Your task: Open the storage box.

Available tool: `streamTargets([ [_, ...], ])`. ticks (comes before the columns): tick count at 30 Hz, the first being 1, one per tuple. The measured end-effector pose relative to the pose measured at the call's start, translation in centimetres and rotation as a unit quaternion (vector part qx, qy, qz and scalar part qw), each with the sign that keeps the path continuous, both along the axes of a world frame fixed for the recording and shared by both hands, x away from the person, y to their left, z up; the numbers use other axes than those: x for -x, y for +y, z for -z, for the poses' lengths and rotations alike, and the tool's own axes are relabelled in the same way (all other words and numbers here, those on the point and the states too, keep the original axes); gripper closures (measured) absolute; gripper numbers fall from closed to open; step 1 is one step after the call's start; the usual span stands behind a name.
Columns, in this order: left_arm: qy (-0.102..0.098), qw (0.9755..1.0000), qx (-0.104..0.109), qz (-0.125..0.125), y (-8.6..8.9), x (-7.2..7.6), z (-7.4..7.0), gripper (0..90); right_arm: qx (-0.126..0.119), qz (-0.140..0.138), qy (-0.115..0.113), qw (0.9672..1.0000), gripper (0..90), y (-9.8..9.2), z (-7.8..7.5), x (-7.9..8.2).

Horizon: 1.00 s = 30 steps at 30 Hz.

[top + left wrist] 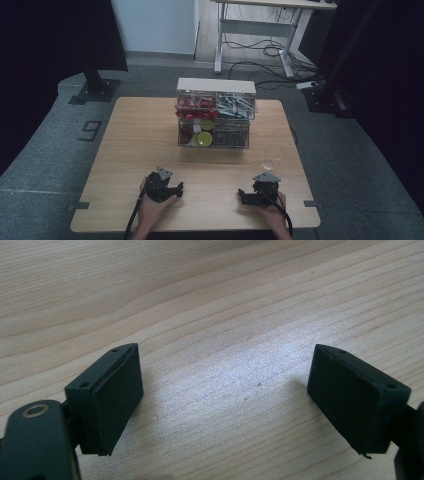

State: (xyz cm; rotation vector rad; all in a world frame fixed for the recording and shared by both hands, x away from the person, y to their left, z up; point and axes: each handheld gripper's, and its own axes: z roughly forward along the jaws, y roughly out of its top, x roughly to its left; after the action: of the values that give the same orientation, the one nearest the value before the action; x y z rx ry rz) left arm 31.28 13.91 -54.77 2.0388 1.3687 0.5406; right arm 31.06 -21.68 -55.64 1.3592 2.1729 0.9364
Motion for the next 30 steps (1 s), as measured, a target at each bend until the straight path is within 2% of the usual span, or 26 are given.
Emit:
streamTargets([
  [22,-0.005,1.0000,0.002,-0.002,0.4,0.0,0.0,20.1,-0.003,-0.002,-0.009,1.0000,9.2,-0.3,-0.1,0.3],
  [28,-0.007,0.9999,0.003,-0.011,0.8,0.2,-0.2,27.7,-0.003,-0.003,-0.011,0.9999,11.2,-0.3,-0.1,0.3],
  [30,-0.010,0.9998,0.002,-0.015,1.1,0.4,-0.3,34.3,-0.004,-0.005,-0.011,0.9999,11.9,-0.3,-0.1,0.4],
])
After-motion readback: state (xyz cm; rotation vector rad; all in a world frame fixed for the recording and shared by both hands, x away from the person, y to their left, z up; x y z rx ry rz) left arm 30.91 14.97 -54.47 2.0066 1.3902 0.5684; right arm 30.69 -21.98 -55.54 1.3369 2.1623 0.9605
